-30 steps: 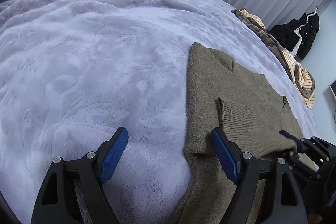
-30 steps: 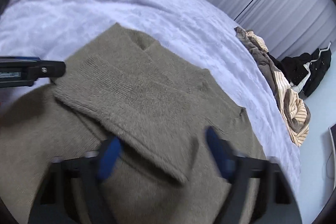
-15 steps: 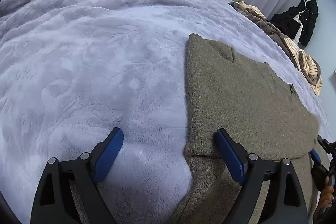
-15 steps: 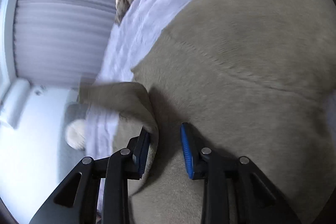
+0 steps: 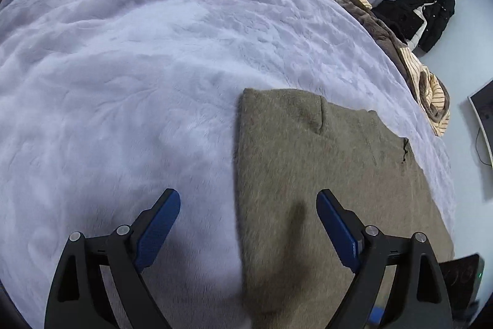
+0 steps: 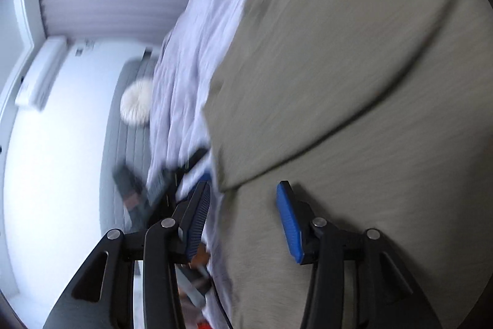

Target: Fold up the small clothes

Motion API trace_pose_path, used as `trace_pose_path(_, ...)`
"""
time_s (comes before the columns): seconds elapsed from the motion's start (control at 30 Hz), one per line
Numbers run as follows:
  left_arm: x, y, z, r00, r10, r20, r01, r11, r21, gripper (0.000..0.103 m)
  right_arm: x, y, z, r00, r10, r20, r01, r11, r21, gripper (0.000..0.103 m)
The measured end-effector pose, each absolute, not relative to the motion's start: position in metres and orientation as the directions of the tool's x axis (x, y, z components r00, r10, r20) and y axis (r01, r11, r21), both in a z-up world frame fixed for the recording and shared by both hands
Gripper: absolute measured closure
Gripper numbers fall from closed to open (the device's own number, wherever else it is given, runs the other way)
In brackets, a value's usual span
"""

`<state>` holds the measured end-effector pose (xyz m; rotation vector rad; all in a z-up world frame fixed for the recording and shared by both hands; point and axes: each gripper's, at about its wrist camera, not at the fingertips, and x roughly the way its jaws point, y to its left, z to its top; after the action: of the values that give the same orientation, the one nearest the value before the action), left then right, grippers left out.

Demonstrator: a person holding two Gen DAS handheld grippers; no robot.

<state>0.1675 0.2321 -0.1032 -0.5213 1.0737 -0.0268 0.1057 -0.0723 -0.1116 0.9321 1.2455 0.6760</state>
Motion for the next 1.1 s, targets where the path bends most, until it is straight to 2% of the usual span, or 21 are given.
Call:
trace_pose_path(0.07,0.187,0.232,-0.108,0.449,-0.289,-0.846,-0.212,0.885,-0.415,0.017,0.108,-0.038,-0.119,0.197,0.858,-0.474,0.052,0.474,0.879,0.053)
trace_pose_path(0.1,0.192,0.231,-0.109,0.437,-0.283,-0.854,-0.203,0.894,-0.400,0.032,0.112,-0.025,-0.122,0.202,0.856,-0.476,0.052,0.476,0.878,0.053)
trace_pose_path(0.13,0.196,0.229,-0.110,0.423,-0.264,-0.867,-0.188,0.910,-0.369,0.041,0.113,-0.016,-0.125,0.212,0.849,-0.484,0.054,0.484,0.873,0.054)
trace_pose_path(0.17,0.198,0.228,-0.110,0.416,-0.258,-0.872,-0.168,0.921,-0.353,0.058,0.116,-0.008,-0.128,0.229,0.838,-0.495,0.059,0.496,0.866,0.054)
trace_pose_path(0.2,0.199,0.228,-0.110,0.419,-0.276,-0.865,-0.146,0.920,-0.364,0.081,0.116,-0.003,-0.130,0.244,0.830,-0.501,0.063,0.502,0.862,0.056)
trace_pose_path(0.23,0.200,0.231,-0.110,0.416,-0.322,-0.851,-0.125,0.906,-0.404,0.089,0.118,0.002,-0.132,0.260,0.823,-0.504,0.071,0.504,0.861,0.068)
trace_pose_path(0.3,0.200,0.237,-0.105,0.426,-0.334,-0.841,-0.119,0.901,-0.417,0.090,0.121,0.012,-0.135,0.256,0.834,-0.488,0.099,0.480,0.872,0.097)
trace_pose_path(0.43,0.204,0.243,-0.104,0.440,-0.272,-0.856,-0.091,0.935,-0.344,0.090,0.127,0.032,-0.133,0.267,0.864,-0.427,0.067,0.426,0.902,0.097)
trace_pose_path(0.53,0.202,0.248,-0.109,0.443,-0.276,-0.853,-0.100,0.930,-0.353,0.090,0.123,0.043,-0.150,0.237,0.840,-0.488,0.081,0.483,0.872,0.097)
trace_pose_path(0.6,0.198,0.250,-0.105,0.458,-0.261,-0.850,-0.105,0.933,-0.343,0.090,0.117,0.038,-0.152,0.208,0.843,-0.496,0.077,0.491,0.868,0.096)
trace_pose_path(0.7,0.192,0.250,-0.100,0.481,-0.228,-0.847,-0.106,0.943,-0.314,0.090,0.109,0.016,-0.127,0.153,0.811,-0.565,-0.027,0.575,0.817,0.086)
trace_pose_path(0.77,0.190,0.249,-0.100,0.486,-0.215,-0.847,-0.110,0.947,-0.303,0.090,0.101,-0.028,-0.104,0.249,0.749,-0.614,-0.058,0.645,0.762,0.062)
trace_pose_path(0.8,0.189,0.248,-0.101,0.488,-0.208,-0.847,-0.113,0.948,-0.298,0.090,0.098,-0.055,-0.097,0.308,0.720,-0.622,-0.039,0.663,0.748,0.044)
trace_pose_path(0.97,0.188,0.240,-0.102,0.502,-0.162,-0.850,-0.139,0.954,-0.265,0.090,0.093,-0.194,-0.079,0.546,0.475,-0.691,0.223,0.712,0.666,0.043)
trace_pose_path(1.07,0.189,0.237,-0.101,0.499,-0.147,-0.854,-0.156,0.954,-0.256,0.090,0.105,-0.236,-0.095,0.560,0.459,-0.689,0.349,0.624,0.699,0.043)
trace_pose_path(1.1,0.189,0.236,-0.101,0.498,-0.141,-0.856,-0.159,0.955,-0.249,0.090,0.112,-0.241,-0.098,0.560,0.463,-0.687,0.360,0.610,0.706,0.048)
